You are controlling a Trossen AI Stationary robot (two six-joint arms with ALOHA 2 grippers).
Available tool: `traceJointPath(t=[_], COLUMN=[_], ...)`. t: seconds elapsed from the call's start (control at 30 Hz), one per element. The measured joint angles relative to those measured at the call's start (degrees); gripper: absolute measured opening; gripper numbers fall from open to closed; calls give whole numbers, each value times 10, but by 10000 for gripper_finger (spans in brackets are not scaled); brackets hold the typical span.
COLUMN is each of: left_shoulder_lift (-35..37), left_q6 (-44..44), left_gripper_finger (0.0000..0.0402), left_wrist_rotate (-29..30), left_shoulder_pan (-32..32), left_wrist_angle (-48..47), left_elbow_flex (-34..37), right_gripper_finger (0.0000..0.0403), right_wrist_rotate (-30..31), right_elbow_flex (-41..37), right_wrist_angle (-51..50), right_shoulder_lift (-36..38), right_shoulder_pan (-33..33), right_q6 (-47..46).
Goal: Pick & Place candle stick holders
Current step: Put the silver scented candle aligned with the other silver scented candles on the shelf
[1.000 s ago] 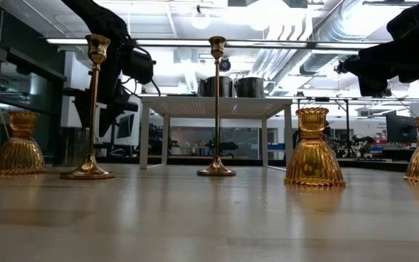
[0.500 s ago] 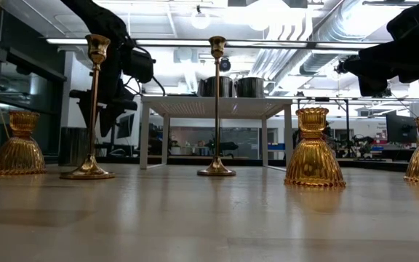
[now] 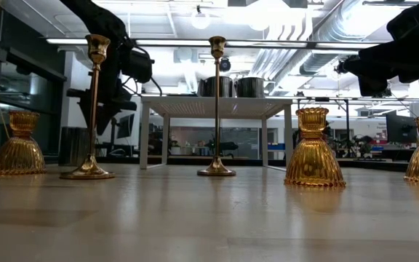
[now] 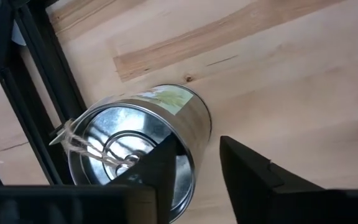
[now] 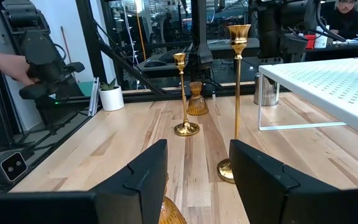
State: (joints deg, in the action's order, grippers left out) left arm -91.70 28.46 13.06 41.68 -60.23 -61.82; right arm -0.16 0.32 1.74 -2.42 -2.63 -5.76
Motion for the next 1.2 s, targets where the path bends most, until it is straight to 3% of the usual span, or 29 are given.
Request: traceJointPath(t=[0.37,1.2], left_shoulder_lift=[0,0], left_q6=[29,37], left_gripper_finger=[71,69], left_wrist_rotate=[11,13], left_shoulder_pan=[0,-1], left_wrist_angle=[-14,-17], left_elbow_flex=[0,0], right_gripper_finger=[165,165], right_wrist_rotate=[0,0], right_elbow_flex=[0,0], right_wrist_angle=[0,0], right_shoulder_lift=[0,0], right_shoulder_pan=[0,0], right_q6=[0,0])
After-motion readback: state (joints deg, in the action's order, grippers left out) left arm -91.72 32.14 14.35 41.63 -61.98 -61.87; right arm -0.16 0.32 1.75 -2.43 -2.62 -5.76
